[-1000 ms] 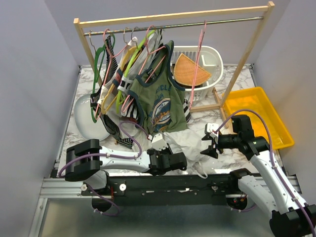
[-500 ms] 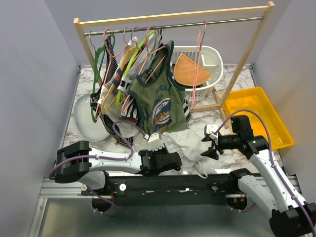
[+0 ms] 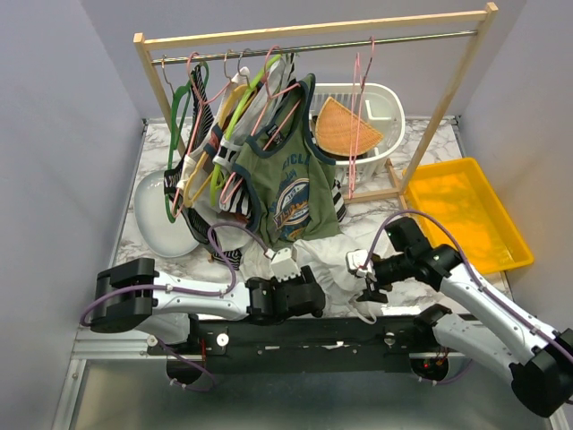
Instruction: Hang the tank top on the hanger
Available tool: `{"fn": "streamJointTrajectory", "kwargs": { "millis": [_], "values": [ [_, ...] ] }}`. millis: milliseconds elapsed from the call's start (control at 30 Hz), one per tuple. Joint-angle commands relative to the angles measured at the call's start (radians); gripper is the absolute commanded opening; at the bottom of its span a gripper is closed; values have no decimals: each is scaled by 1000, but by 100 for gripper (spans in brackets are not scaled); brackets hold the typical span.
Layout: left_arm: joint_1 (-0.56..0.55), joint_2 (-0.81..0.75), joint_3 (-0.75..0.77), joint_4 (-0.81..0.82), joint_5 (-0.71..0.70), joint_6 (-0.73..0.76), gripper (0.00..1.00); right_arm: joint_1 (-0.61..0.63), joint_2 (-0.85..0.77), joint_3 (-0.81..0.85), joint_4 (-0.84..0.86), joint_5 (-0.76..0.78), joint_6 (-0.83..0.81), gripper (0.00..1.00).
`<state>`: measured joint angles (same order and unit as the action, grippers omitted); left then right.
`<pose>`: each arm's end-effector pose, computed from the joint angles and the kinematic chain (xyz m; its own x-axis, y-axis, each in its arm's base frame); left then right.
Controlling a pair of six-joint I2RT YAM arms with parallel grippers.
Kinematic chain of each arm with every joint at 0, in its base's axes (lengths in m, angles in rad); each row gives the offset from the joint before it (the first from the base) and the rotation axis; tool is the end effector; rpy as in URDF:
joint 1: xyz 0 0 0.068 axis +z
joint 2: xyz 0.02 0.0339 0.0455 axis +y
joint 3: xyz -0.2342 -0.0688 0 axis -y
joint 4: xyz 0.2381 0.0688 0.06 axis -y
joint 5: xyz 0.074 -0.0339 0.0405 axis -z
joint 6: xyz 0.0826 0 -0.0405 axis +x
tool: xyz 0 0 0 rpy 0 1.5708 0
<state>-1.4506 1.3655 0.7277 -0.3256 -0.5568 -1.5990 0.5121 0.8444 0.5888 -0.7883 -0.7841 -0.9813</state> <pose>0.0771 -0.2743 0.1309 -0.8036 -0.4241 -0.4177 -0.1212 0.8036 -0.5827 0.1254 0.1374 0.1719 0.1268 -0.6039 -0.7869 -0.9913 -0.1057 -0.0786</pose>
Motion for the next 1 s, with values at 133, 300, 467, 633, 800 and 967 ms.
{"fn": "streamJointTrajectory", "kwargs": {
  "millis": [133,300,467,633,800,967],
  "values": [
    [7,33,-39,75,-45,-102,73,68,77,-35,172,191,55,66],
    [32,93,7,71,-25,-148,71,72,113,-30,178,190,66,61],
    [45,150,61,7,-26,-220,61,72,116,-34,184,190,70,61],
    [70,181,72,-9,-26,-242,43,72,119,-34,184,194,73,61],
    [70,158,64,-12,-29,-223,22,72,125,-34,176,187,66,61],
    [70,106,35,-7,-40,-168,13,72,143,-34,166,175,52,60]
  ]
}}
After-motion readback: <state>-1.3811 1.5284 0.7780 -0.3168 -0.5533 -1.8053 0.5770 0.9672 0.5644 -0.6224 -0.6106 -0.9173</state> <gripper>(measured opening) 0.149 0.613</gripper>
